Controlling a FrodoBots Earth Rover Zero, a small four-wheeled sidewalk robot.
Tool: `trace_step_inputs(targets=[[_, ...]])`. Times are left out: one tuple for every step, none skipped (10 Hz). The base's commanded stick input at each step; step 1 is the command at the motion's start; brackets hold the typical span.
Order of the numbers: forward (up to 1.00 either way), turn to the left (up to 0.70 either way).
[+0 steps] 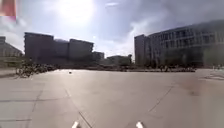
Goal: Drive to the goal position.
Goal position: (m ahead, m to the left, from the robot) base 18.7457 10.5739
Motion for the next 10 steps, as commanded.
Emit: trace_step_inputs(targets=[[0.70,0.28],[0.70,0.20],[0.70,0.14],[0.70,0.20],[0.70,0.28],[0.70,0.28],[0.70,0.26],[0.70,0.16],[0.70,0.14],[0.70,0.14]])
